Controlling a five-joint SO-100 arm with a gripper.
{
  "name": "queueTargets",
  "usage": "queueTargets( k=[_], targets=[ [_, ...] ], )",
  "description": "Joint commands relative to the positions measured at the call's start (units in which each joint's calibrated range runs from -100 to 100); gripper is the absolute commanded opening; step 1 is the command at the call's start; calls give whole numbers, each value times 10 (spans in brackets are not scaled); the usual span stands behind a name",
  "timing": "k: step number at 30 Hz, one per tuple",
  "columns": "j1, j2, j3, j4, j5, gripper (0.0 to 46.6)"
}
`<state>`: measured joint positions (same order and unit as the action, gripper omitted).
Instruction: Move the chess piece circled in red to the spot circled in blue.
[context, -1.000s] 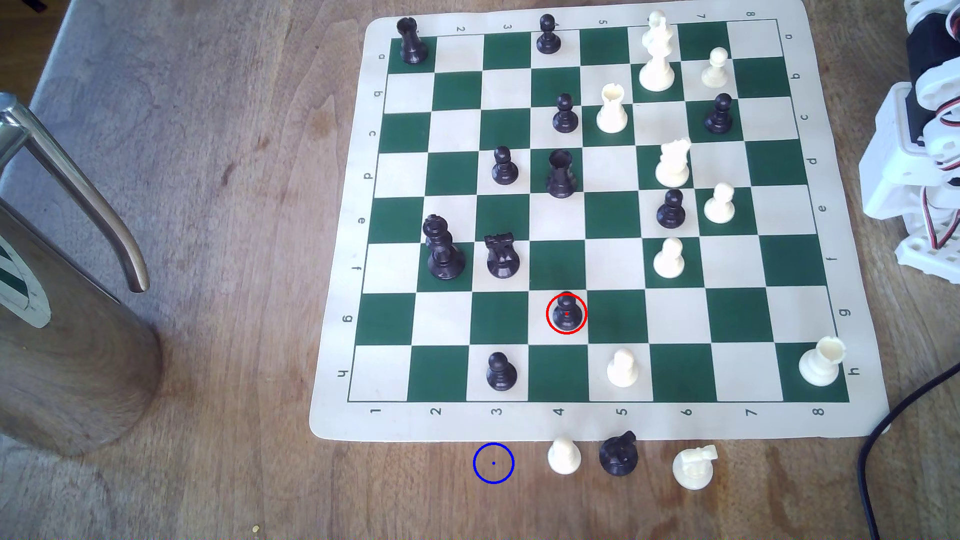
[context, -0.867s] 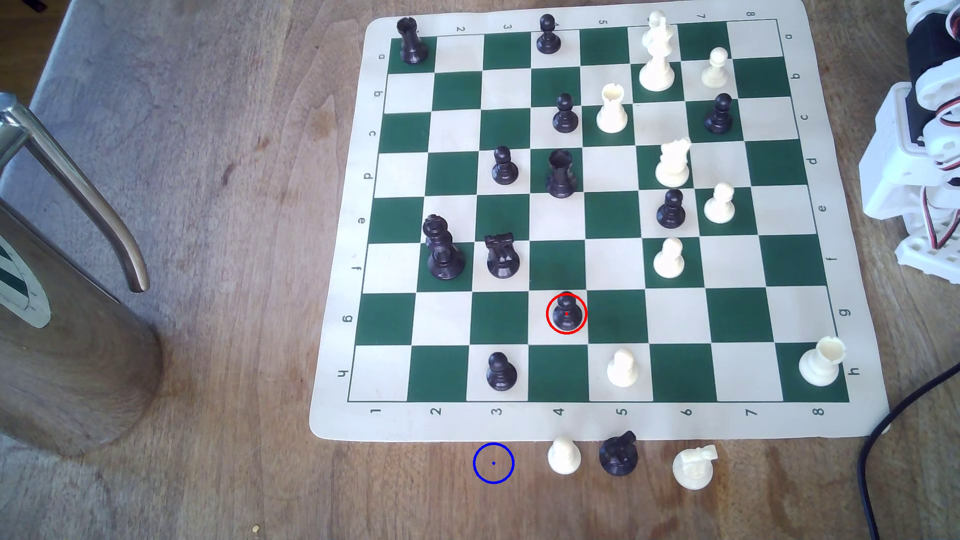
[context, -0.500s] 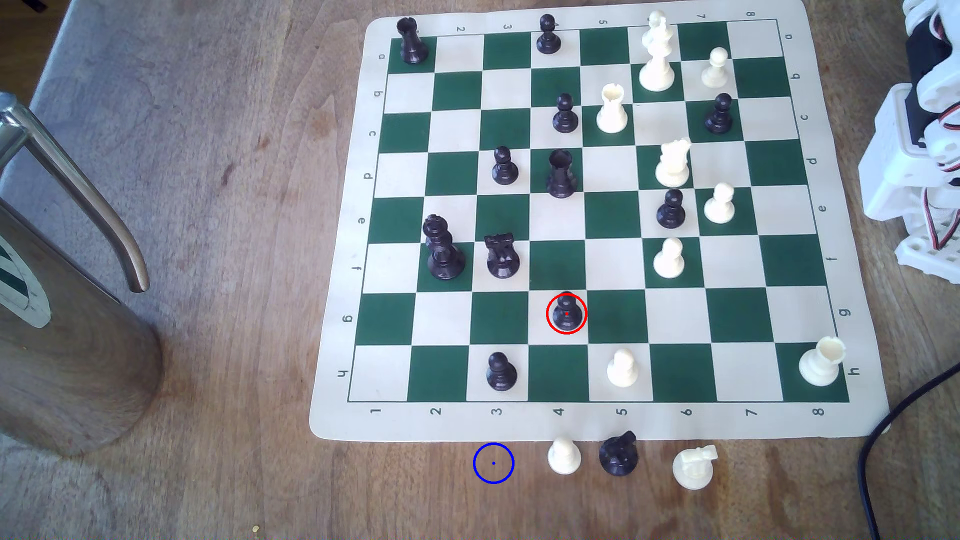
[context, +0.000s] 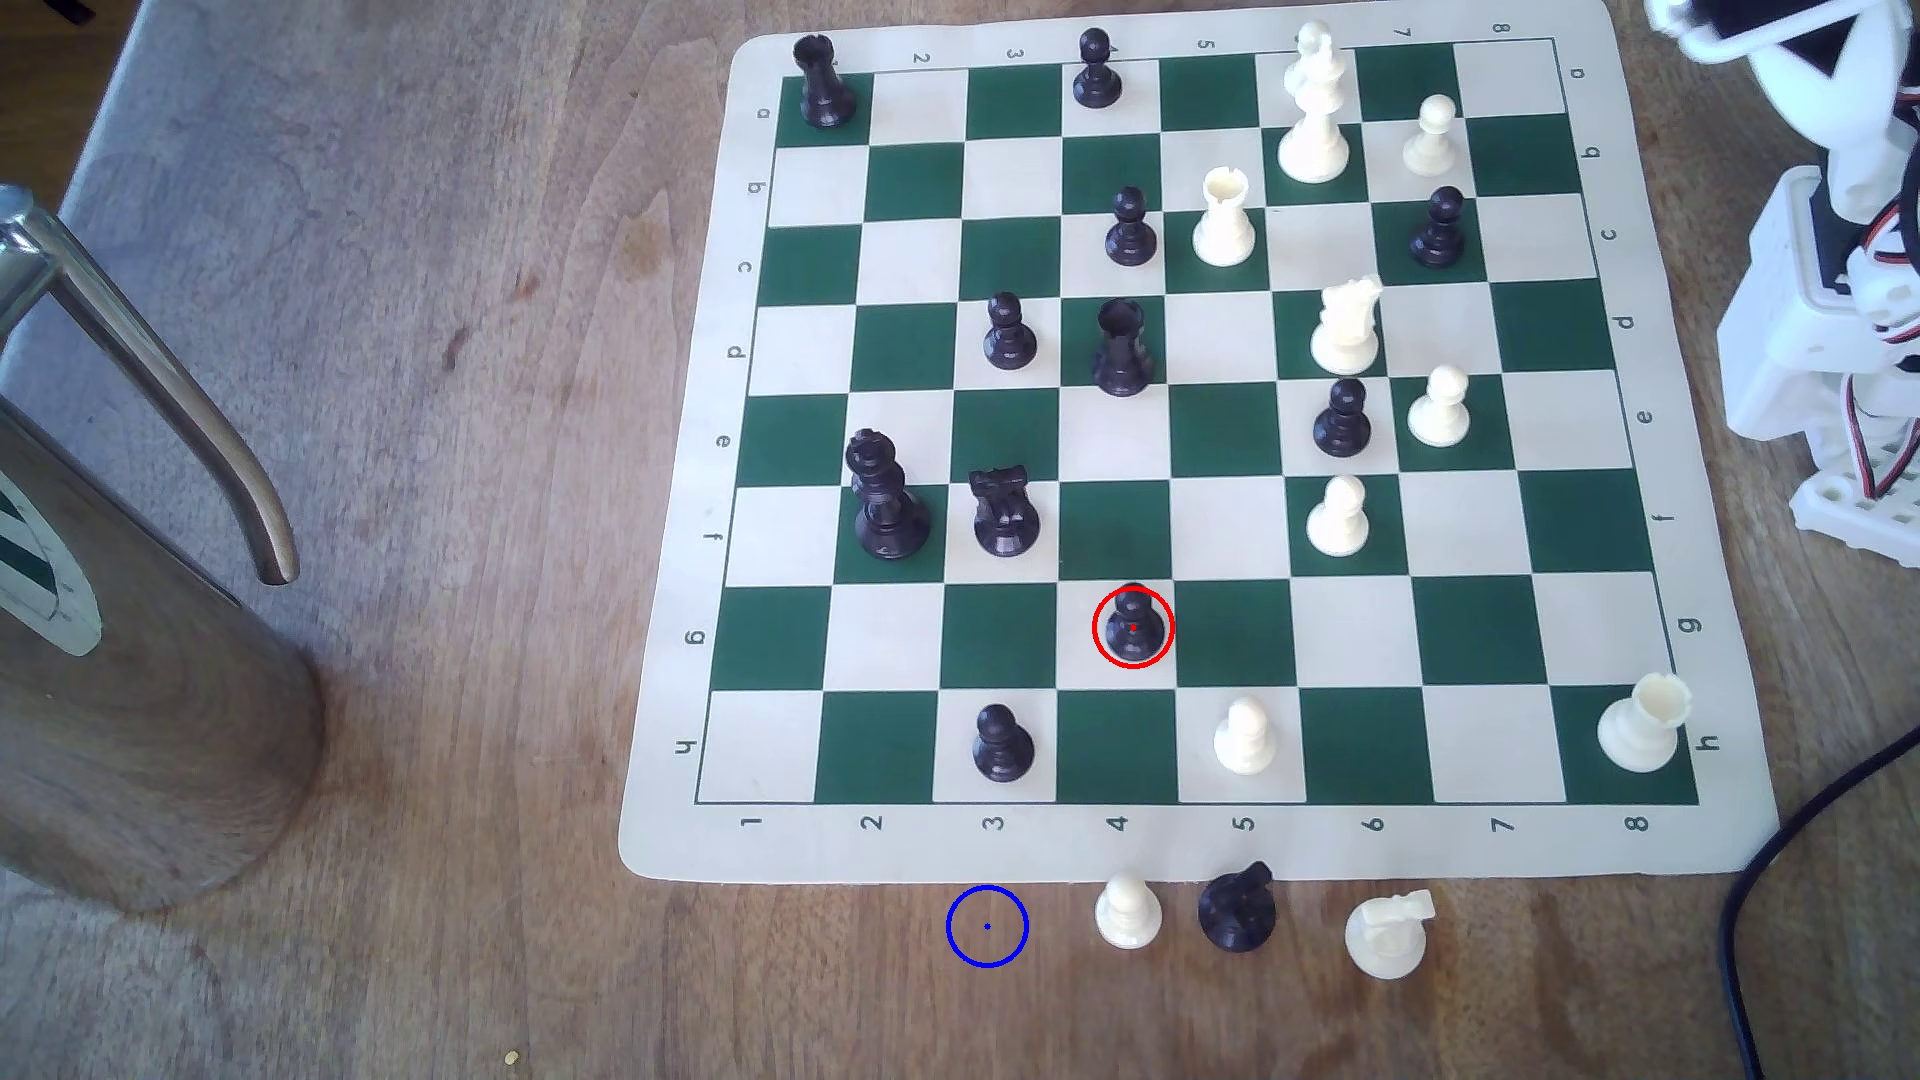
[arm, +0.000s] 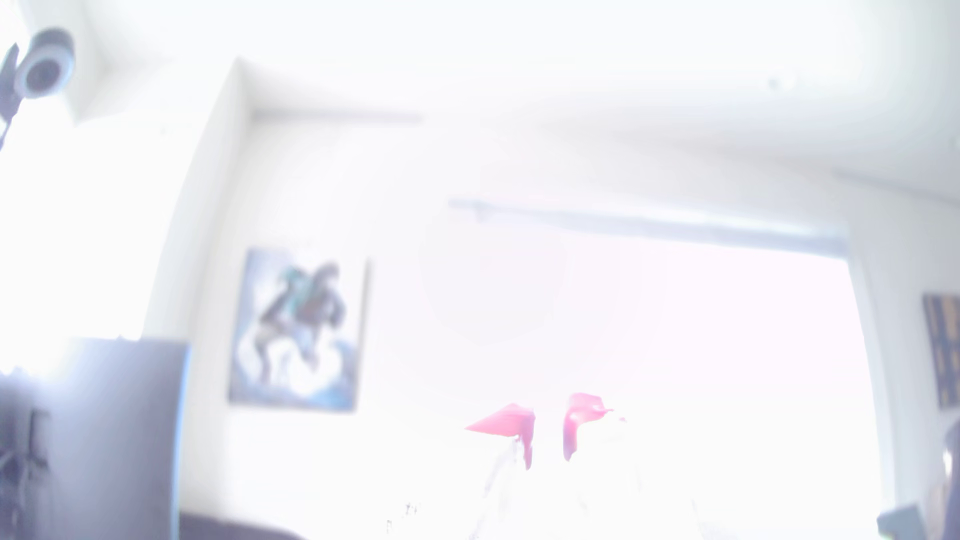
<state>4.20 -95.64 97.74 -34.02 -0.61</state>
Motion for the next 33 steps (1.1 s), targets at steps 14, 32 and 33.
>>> queueTargets(
  k=[14,32,33],
  targets=[
    [-37,264,-556,874,-57,6],
    [-127,677,-850,1013,-198,62],
    [-129,691,-853,1015,-202,63]
  ],
)
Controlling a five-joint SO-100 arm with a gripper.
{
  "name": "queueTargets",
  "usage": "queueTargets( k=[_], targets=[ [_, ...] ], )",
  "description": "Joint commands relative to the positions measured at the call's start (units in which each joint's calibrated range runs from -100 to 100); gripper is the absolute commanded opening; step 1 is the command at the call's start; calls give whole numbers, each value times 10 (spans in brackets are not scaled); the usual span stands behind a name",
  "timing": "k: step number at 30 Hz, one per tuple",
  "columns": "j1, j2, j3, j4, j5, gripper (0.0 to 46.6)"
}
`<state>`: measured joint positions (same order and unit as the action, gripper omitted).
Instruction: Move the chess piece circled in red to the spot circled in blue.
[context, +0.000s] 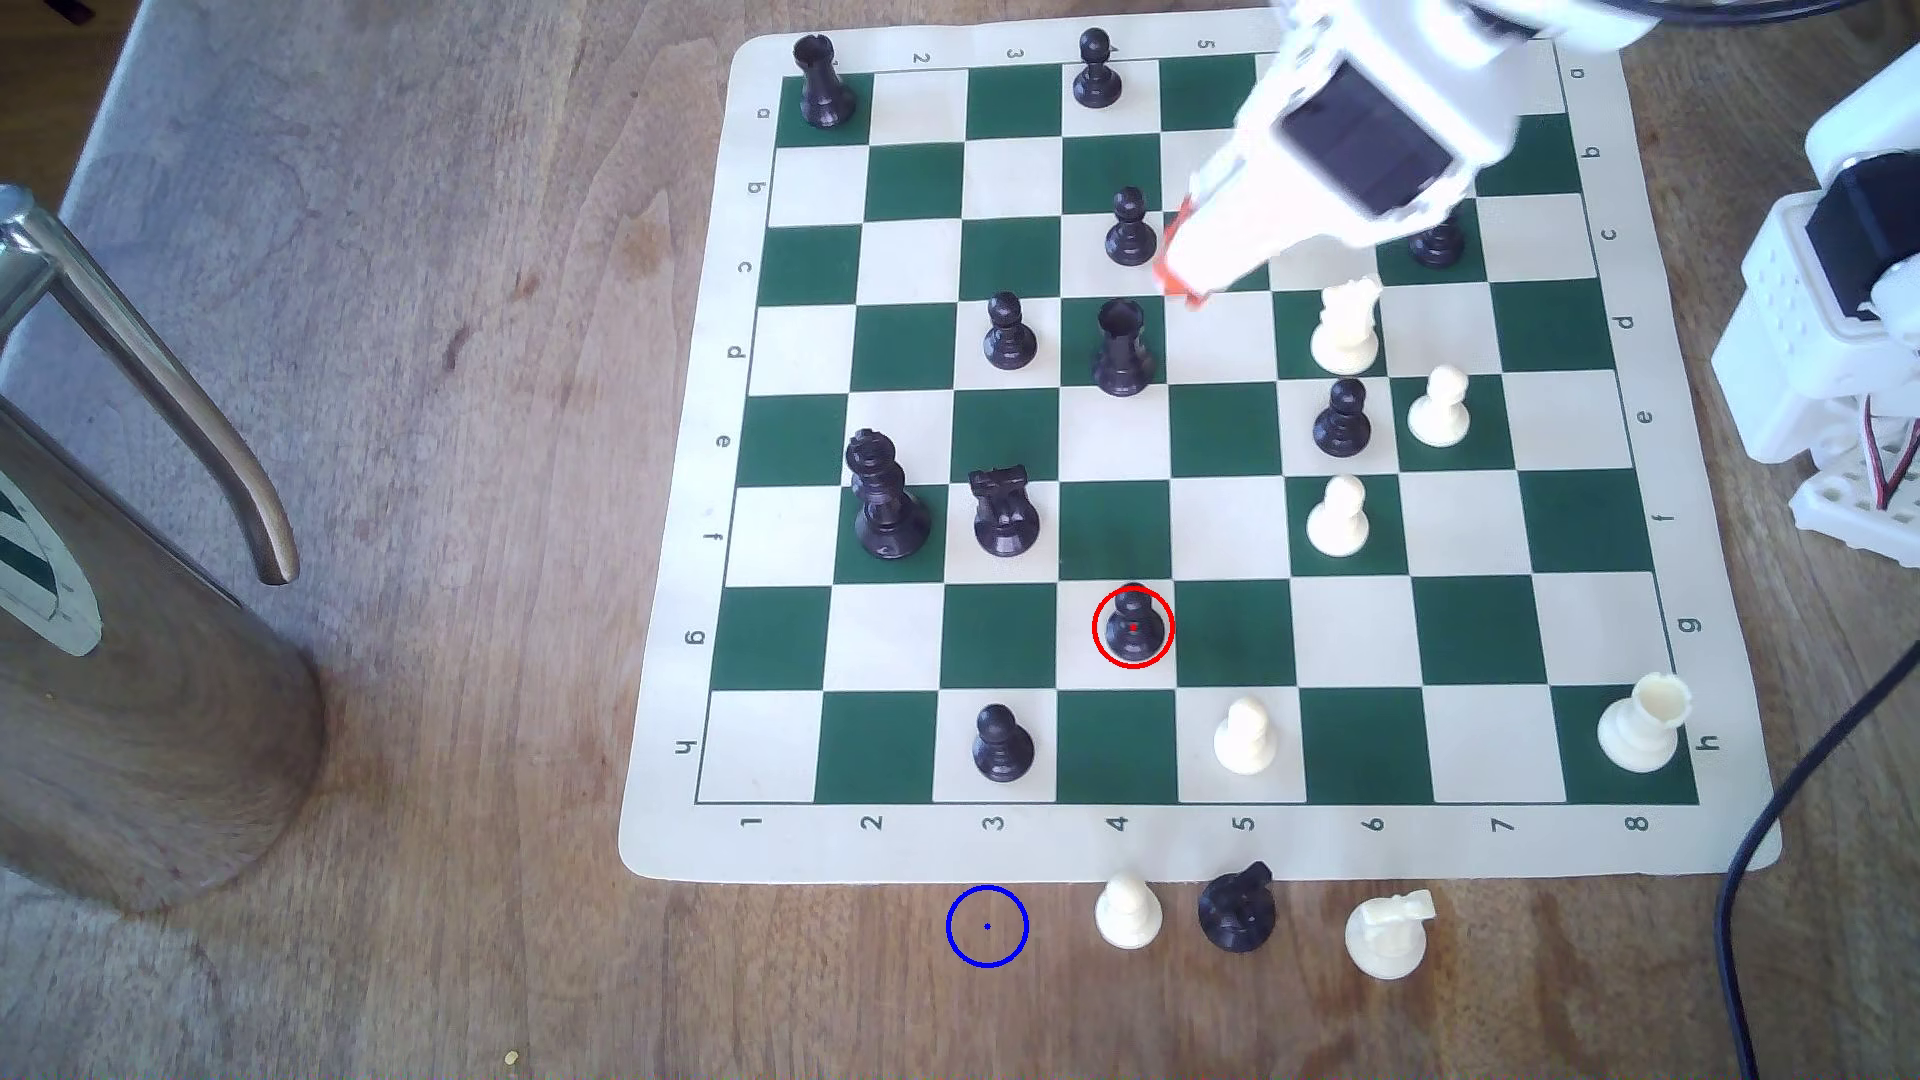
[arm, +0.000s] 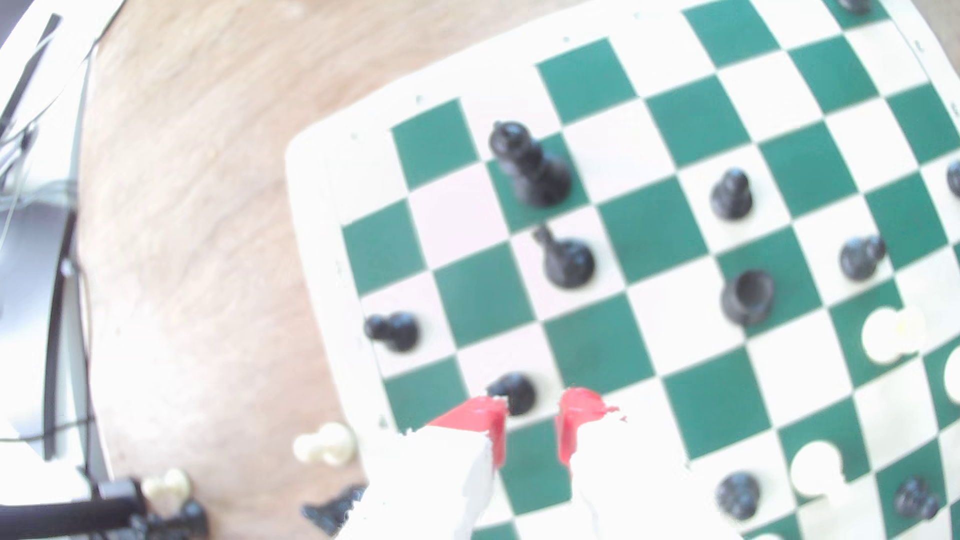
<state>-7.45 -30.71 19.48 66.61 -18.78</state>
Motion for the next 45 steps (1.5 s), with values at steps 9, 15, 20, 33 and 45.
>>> queueTargets(
  k=[9,15,20,33,45],
  targets=[
    [-67,111,-64,3,-33,110],
    [-94,170,-71,-17,-33,108],
    [-93,226,-71,-51,-32,109],
    [-67,294,-99,-75,-25,161],
    [-62,357,-116,-87,-22,157]
  ],
)
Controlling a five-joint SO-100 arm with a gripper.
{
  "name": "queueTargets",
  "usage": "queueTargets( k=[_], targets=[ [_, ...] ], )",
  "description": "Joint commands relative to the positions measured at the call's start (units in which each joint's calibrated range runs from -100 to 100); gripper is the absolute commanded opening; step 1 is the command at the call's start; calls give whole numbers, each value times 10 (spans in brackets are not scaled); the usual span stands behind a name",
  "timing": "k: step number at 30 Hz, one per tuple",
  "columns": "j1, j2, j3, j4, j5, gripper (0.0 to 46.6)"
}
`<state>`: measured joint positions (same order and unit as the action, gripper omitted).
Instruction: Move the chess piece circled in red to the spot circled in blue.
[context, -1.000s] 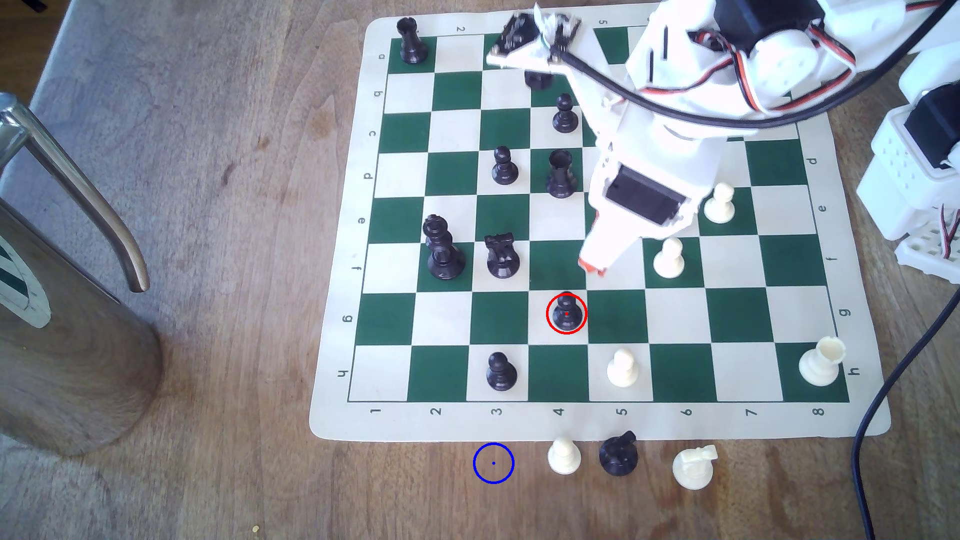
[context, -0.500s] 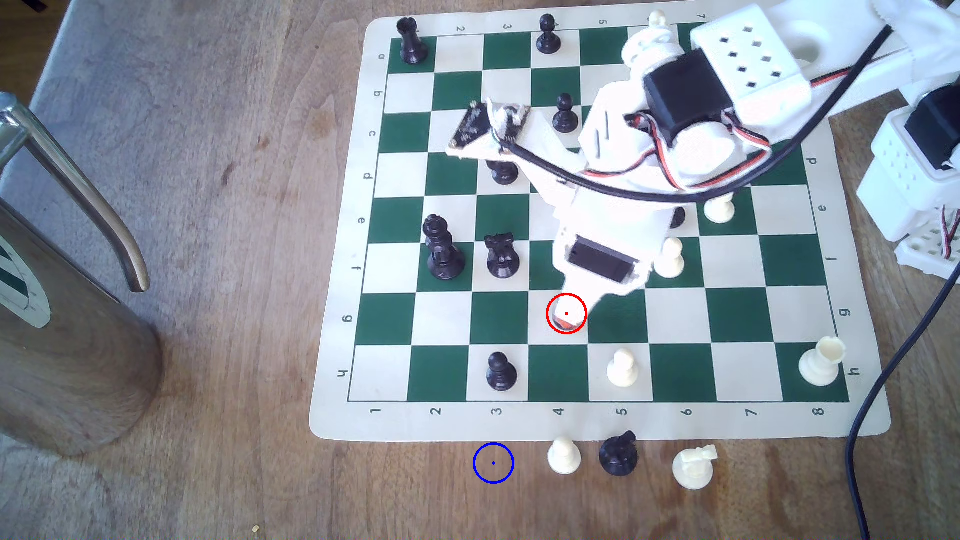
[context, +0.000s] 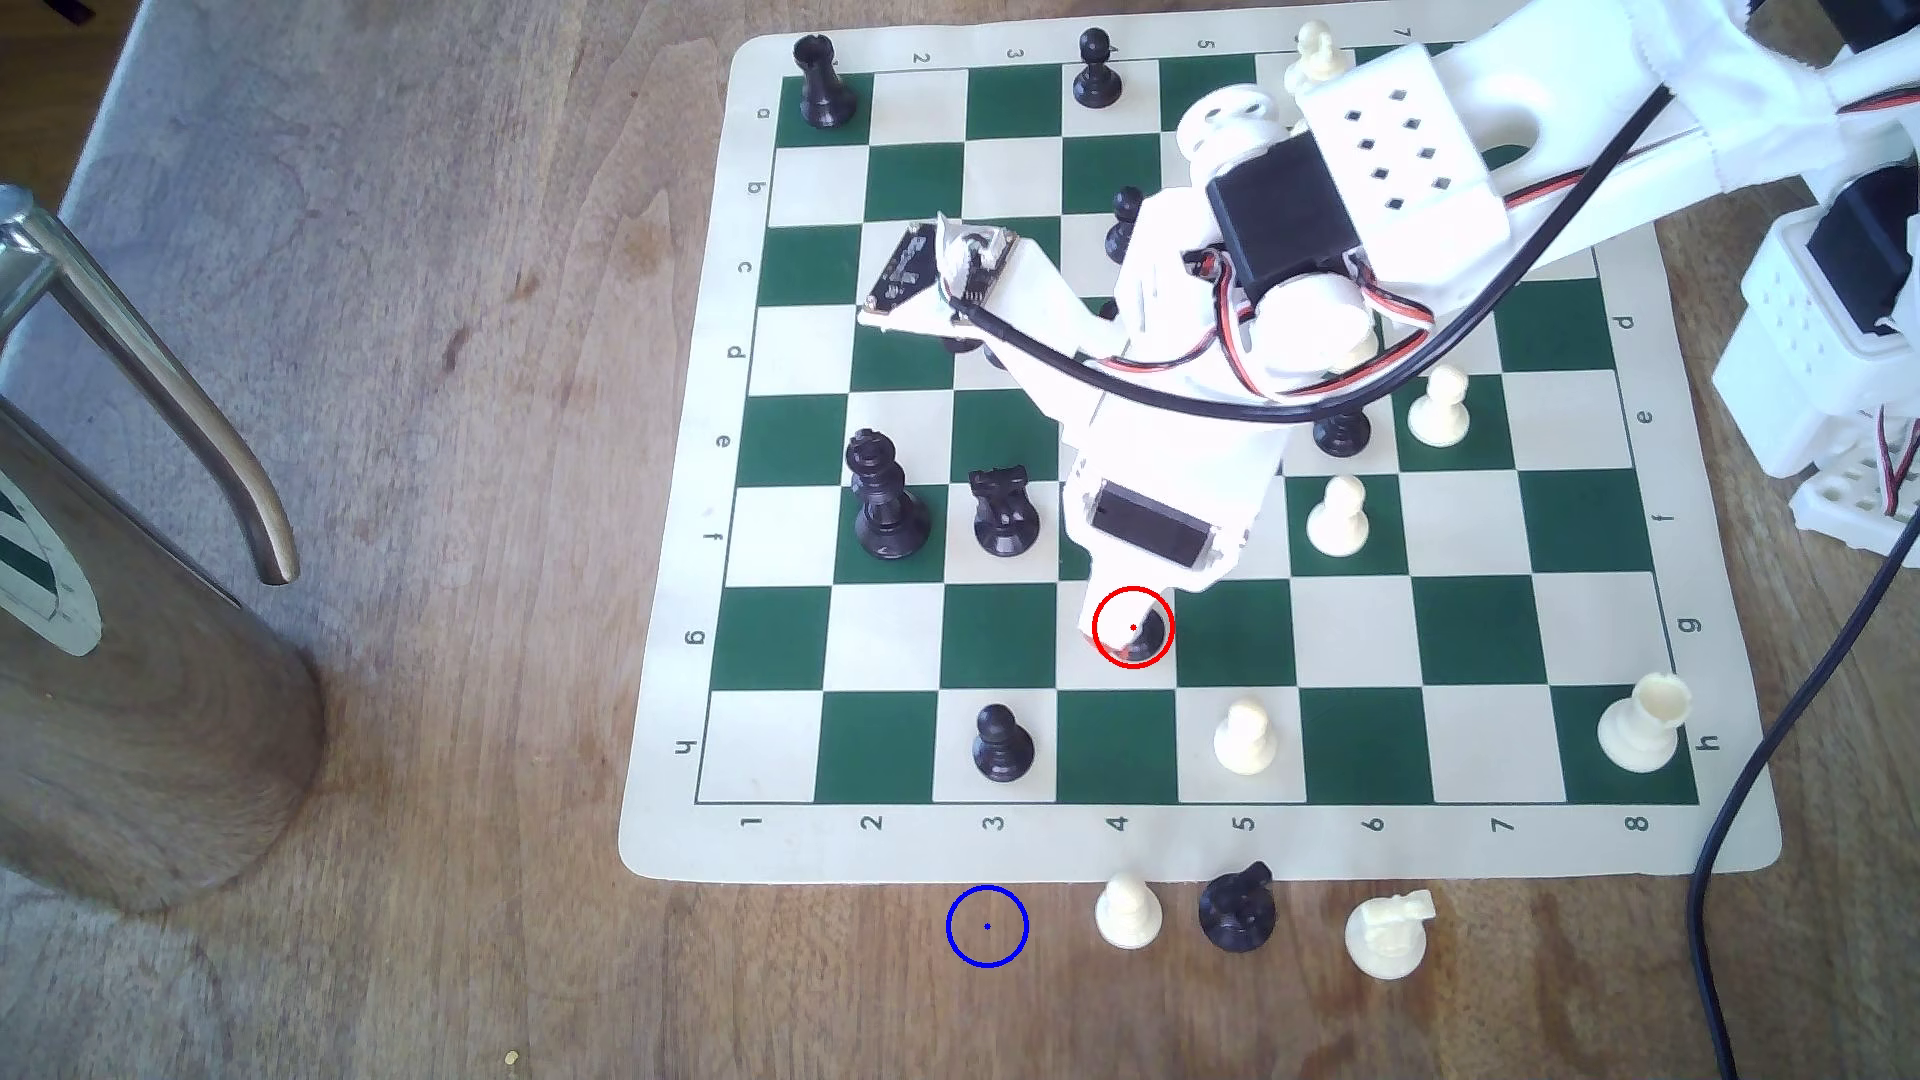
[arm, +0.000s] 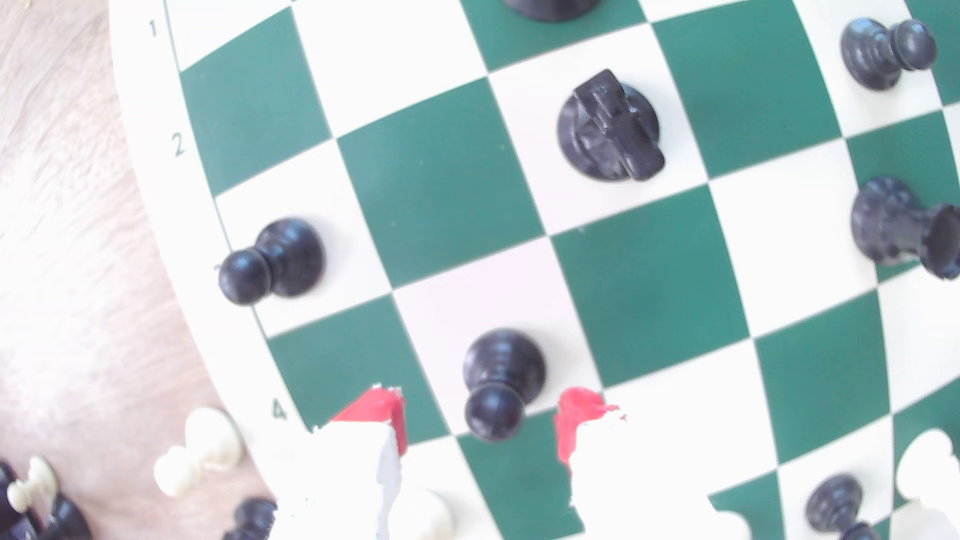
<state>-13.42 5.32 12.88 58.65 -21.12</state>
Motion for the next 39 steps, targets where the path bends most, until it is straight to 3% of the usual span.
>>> queueTargets(
  k=[1,23,39],
  targets=[
    [-2,1,-52,-7,1,157],
    [-13,43,-70,-19,-1,147],
    [-9,48,-66,-23,1,16]
  ],
)
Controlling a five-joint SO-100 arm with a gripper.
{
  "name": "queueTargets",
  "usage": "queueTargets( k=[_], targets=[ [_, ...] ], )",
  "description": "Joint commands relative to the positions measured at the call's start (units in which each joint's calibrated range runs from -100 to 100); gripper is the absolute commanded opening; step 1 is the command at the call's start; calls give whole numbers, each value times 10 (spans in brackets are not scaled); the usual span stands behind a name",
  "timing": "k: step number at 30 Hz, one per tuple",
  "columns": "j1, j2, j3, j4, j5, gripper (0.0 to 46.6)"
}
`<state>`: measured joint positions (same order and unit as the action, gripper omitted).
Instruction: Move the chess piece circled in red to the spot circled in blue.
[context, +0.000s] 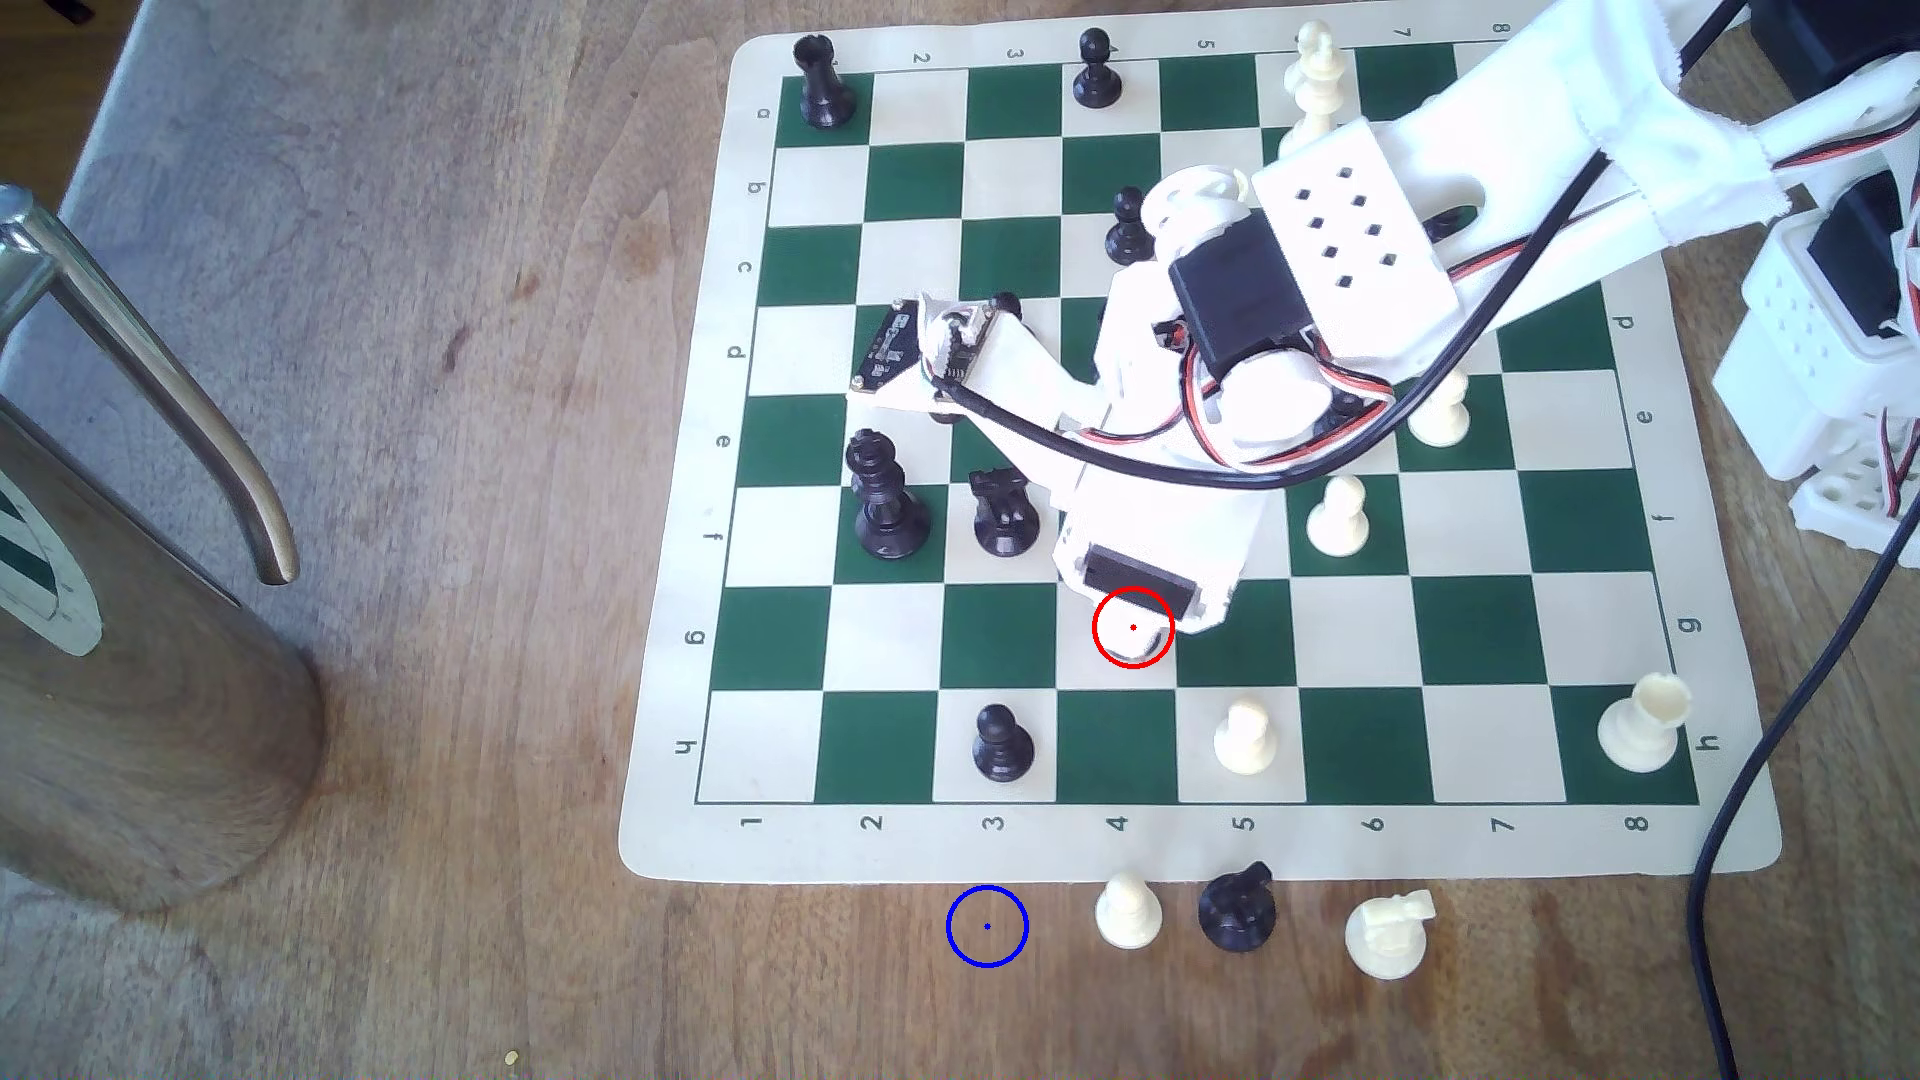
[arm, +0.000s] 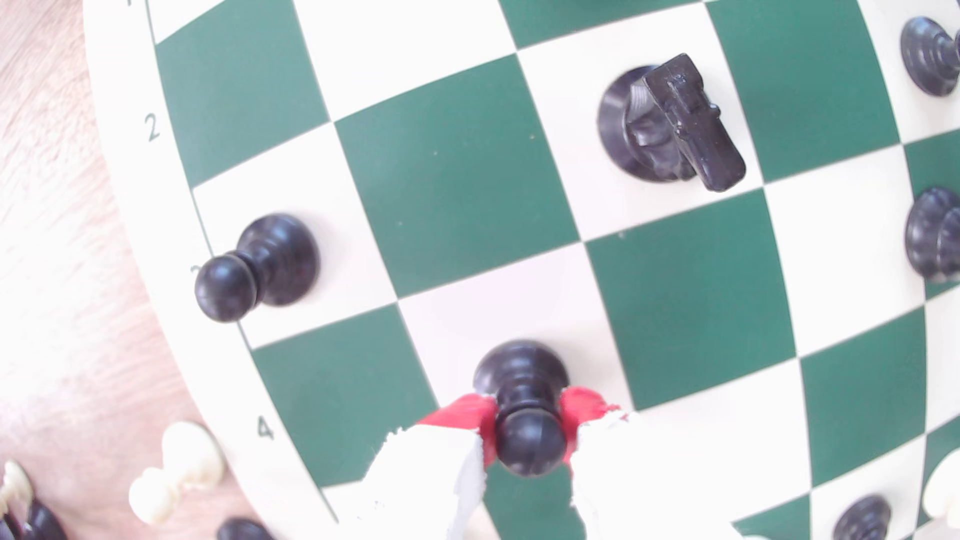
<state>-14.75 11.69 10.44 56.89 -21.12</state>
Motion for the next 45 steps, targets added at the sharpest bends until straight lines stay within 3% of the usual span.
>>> queueTargets(
  k=[1,11,17,21,27,36,45],
  targets=[
    [5,-17,-42,-5,1,15],
    [12,-98,-79,32,19,3],
    [-23,-147,-108,38,26,3],
    [-55,-102,-191,38,40,3],
    [-89,-4,-307,36,42,3],
    [-121,72,-327,-23,37,3],
    [-115,128,-336,-38,37,3]
  ],
)
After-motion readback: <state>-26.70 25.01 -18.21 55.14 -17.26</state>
